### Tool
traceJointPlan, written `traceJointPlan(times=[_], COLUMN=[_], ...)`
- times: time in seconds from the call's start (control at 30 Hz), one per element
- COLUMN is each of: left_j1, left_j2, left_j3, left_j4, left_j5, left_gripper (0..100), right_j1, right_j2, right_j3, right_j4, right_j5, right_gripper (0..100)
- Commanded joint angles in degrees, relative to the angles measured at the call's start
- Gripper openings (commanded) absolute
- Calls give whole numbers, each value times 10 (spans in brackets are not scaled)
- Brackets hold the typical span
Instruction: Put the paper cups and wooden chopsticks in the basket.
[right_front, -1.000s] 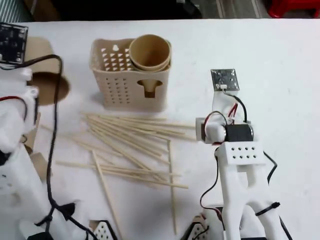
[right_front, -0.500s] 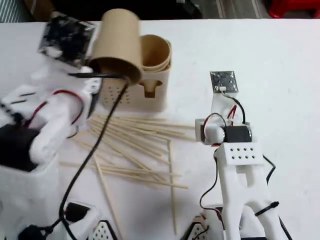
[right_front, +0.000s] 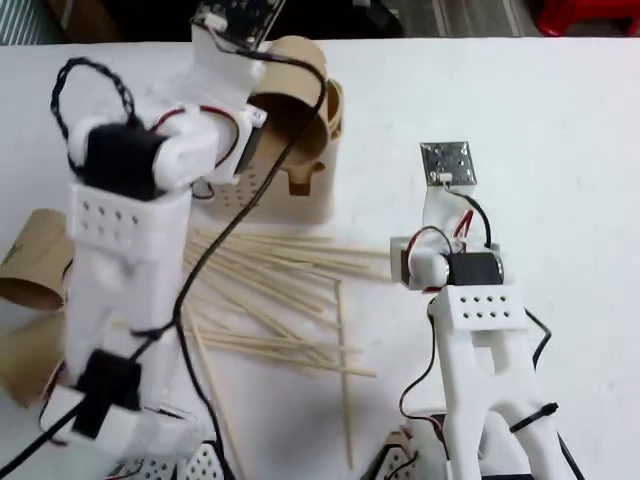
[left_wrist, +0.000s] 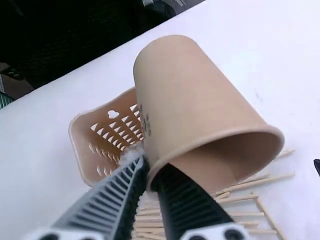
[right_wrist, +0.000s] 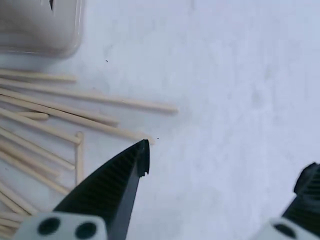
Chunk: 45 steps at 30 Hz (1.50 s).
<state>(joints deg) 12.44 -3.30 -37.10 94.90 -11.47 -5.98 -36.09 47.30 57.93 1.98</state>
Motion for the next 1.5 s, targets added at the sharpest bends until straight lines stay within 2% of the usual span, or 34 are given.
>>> traceJointPlan(times=[0.0,0.1,0.17,0.3,0.67,0.87,1.07,1.23,1.47], left_j1=[7,7,7,2,1,-28,-33,-33,-34], left_j2=[50,75,81,83,84,88,146,177,144], left_j3=[-98,-124,-127,-129,-124,-122,-124,-136,-207], left_j4=[59,67,67,55,-69,-137,-200,-201,-150], left_j5=[4,4,9,85,92,102,98,99,98], left_gripper=[27,46,108,247,226,226,226,226,226], right_j1=[2,2,2,2,1,1,1,1,1], right_j2=[-1,-1,-1,-1,-1,-1,-1,-1,-1], right_j3=[-4,-4,-4,-4,2,2,2,3,3], right_j4=[-10,-10,-10,-10,-10,-10,-10,-10,-10], right_j5=[-5,-5,-5,-5,-5,-5,-5,-5,-5], right_gripper=[440,440,440,440,440,440,440,440,440])
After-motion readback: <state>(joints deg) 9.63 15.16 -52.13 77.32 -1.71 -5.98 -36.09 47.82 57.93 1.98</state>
